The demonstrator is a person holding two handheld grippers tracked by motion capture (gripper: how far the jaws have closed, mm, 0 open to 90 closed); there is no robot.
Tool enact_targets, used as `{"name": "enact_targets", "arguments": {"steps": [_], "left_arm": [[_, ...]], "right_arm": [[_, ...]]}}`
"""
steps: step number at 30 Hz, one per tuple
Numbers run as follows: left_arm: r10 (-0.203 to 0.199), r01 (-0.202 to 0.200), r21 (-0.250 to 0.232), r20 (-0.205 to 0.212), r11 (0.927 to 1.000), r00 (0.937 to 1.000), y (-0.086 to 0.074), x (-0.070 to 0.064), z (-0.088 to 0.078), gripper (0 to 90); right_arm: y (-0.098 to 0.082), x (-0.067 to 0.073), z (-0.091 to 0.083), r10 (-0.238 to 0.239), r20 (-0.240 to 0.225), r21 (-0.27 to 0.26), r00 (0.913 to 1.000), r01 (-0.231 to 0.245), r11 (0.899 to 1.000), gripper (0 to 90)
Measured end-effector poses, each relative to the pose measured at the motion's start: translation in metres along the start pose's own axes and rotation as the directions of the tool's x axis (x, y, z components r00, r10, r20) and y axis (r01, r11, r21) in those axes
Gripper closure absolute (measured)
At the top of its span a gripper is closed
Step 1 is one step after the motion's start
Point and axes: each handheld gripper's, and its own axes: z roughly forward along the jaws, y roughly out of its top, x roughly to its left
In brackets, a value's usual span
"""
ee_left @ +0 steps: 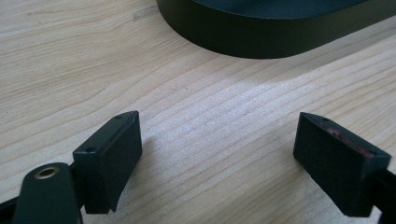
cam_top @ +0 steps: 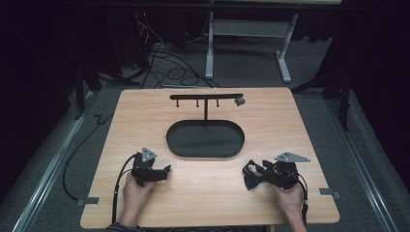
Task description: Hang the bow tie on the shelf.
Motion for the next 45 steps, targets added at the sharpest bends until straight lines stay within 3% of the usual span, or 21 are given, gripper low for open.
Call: {"name": "enact_targets", "arguments": {"steps": [6, 10, 16, 35, 45], "left_arm": [[0.0, 0.0, 0.0, 0.001, 1.0, 1.0, 0.0, 0.0, 0.0, 15.8], [0.0, 0.0, 0.0, 0.001, 1.0, 1.0, 0.0, 0.0, 0.0, 15.8], [0.0, 0.0, 0.0, 0.001, 1.0, 1.0, 0.0, 0.0, 0.0, 15.7], [0.0, 0.0, 0.0, 0.001, 1.0, 1.0, 0.0, 0.0, 0.0, 15.8], [0.0, 0.0, 0.0, 0.001, 1.0, 1.0, 0.0, 0.0, 0.0, 15.7]], "right_arm": [[-0.001, -0.001, 0.007, -0.004, 0.0, 0.021, 1.0, 0.004, 1.0, 68.0], [-0.003, -0.002, 0.01, -0.012, -0.003, 0.041, 0.9999, 0.013, 0.999, 78.9], [-0.005, -0.003, 0.007, -0.017, -0.009, 0.021, 0.9998, 0.017, 1.0, 89.4], [0.0, -0.001, -0.009, -0.003, -0.031, -0.056, 0.9995, 0.002, 0.998, 90.0], [0.008, 0.002, -0.015, -0.026, -0.05, -0.083, 0.9984, 0.021, 0.996, 90.0]]}}
